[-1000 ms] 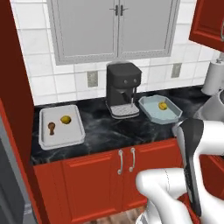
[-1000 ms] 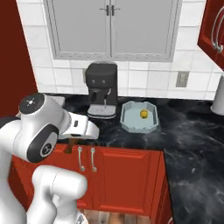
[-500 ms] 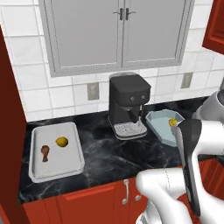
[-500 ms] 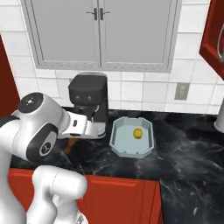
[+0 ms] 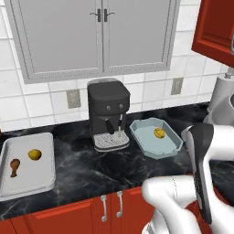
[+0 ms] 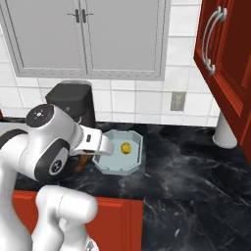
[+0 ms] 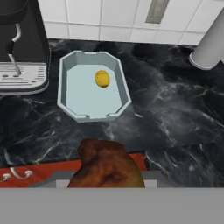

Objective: Place one lemon and one chicken drumstick in each tupperware on the nearby counter, to pack two identical lunches.

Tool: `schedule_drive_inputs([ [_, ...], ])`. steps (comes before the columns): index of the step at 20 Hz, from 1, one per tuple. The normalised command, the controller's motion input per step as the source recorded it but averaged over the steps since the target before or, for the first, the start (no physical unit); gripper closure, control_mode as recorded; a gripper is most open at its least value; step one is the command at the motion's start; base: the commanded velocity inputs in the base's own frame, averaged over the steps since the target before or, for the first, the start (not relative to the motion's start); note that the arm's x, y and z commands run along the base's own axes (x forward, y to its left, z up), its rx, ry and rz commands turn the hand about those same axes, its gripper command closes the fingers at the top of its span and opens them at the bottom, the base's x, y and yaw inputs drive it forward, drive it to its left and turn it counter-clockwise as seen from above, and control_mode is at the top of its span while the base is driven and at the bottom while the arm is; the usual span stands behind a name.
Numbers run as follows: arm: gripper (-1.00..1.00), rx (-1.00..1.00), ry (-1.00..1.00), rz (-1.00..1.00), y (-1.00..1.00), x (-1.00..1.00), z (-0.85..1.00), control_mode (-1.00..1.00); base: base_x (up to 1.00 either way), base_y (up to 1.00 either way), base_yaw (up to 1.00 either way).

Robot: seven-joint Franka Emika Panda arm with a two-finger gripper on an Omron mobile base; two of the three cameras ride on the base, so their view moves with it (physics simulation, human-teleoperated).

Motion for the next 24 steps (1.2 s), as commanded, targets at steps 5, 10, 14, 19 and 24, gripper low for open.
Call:
schedule_drive_inputs([
  [5,1.00,0.00,0.00,-0.02,-0.06,0.50,0.00,-1.00,0.00,0.00,0.00],
  [10,1.00,0.00,0.00,-0.01,0.00,0.53,0.00,-1.00,0.00,0.00,0.00],
  [14,1.00,0.00,0.00,0.00,0.12,0.26,-0.01,-1.00,0.00,0.00,0.00],
  [19,1.00,0.00,0.00,0.00,0.22,0.03,-0.30,-1.00,0.00,0.00,0.00],
  [24,1.00,0.04,-0.04,0.00,0.19,0.01,-0.59,-1.00,0.00,0.00,0.00],
])
